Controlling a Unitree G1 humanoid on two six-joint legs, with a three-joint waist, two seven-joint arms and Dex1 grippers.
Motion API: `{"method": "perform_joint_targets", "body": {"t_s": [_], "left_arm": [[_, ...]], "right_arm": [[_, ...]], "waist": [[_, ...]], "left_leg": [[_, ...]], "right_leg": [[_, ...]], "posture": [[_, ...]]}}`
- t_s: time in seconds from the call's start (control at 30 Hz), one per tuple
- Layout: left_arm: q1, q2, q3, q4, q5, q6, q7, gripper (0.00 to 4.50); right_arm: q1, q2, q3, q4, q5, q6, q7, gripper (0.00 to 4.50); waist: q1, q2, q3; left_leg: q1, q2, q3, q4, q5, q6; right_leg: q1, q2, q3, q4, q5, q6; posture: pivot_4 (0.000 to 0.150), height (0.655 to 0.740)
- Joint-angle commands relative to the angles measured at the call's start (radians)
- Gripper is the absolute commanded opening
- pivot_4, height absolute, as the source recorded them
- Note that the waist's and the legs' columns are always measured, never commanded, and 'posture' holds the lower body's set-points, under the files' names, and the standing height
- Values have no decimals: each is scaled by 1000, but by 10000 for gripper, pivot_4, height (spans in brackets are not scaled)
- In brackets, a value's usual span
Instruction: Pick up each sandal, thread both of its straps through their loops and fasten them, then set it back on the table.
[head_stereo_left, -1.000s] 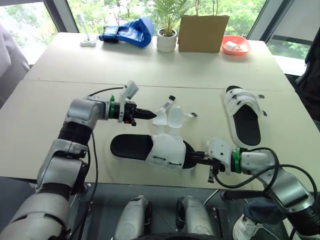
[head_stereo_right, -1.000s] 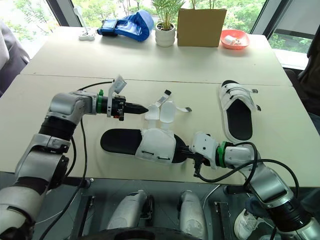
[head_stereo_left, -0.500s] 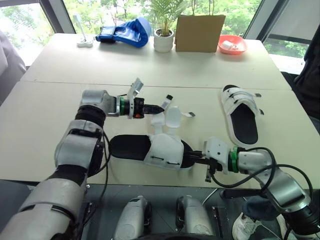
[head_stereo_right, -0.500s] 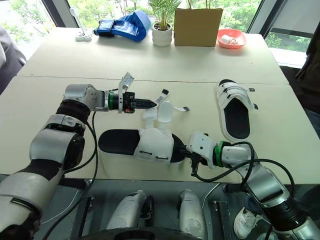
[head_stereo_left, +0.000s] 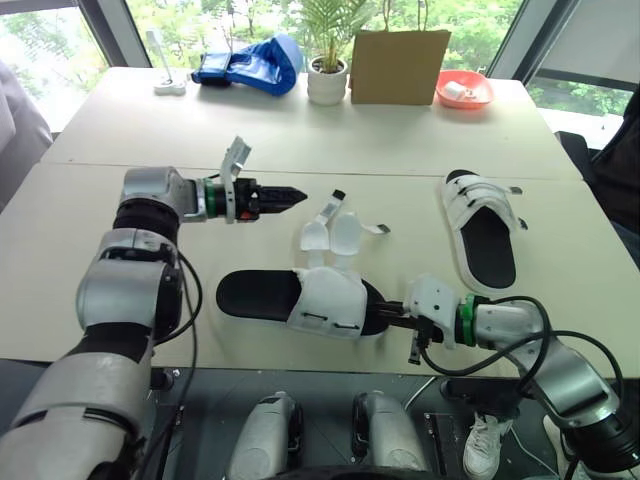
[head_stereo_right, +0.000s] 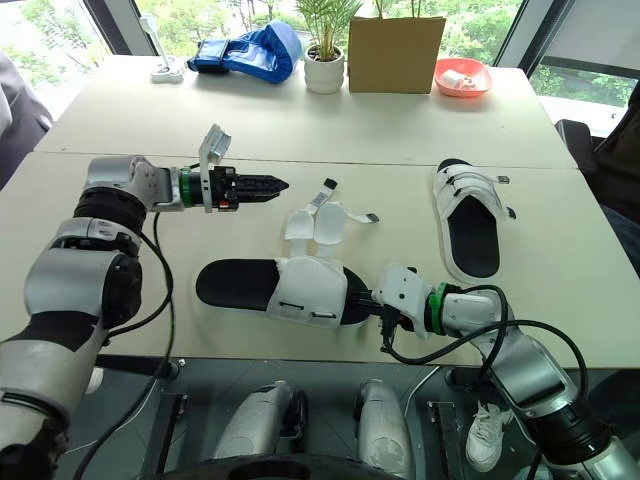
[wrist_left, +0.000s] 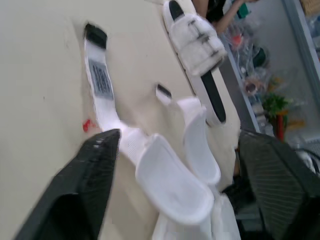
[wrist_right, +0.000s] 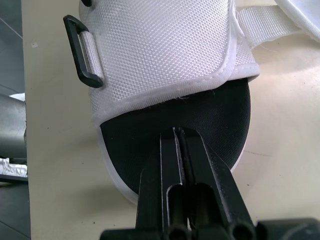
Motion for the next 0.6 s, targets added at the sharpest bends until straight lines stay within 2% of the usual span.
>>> {"method": "perform_joint_targets", "body": {"t_s": [0.03, 0.2, 0.27, 0.4, 0.6], "left_arm": [[8, 2, -47, -32, 17, 76, -26, 44367], [28, -23, -84, -60, 23, 112, -34, 44367], [22, -63, -87, -50, 23, 125, -14, 44367], [-6, -136, -15, 25, 15, 94, 87, 44367], [-71, -226, 247, 183, -59, -94, 450, 44367]], "right_arm": [[11, 4, 20, 18, -30, 21, -7, 0], [14, 2, 22, 17, -34, 18, -5, 0], [18, -2, 17, 14, -36, 18, -4, 0], [27, -9, 6, 13, -36, 15, -1, 0], [35, -8, 5, 3, -38, 19, -4, 0]], "waist": [[2, 0, 0], [3, 0, 0], [3, 0, 0], [4, -1, 0], [7, -2, -1]], "left_leg": [[0, 0, 0, 0, 0, 0], [0, 0, -1, 0, 0, 0], [0, 0, 0, 0, 0, 0], [0, 0, -1, 0, 0, 0], [0, 0, -1, 1, 0, 0]], "right_leg": [[0, 0, 0, 0, 0, 0], [0, 0, 0, 0, 0, 0], [0, 0, 0, 0, 0, 0], [0, -1, 0, 0, 0, 0], [0, -2, 0, 1, 0, 0]], "posture": [[1500, 7209], [1500, 7209], [1500, 7209], [1500, 7209], [1500, 7209]]}}
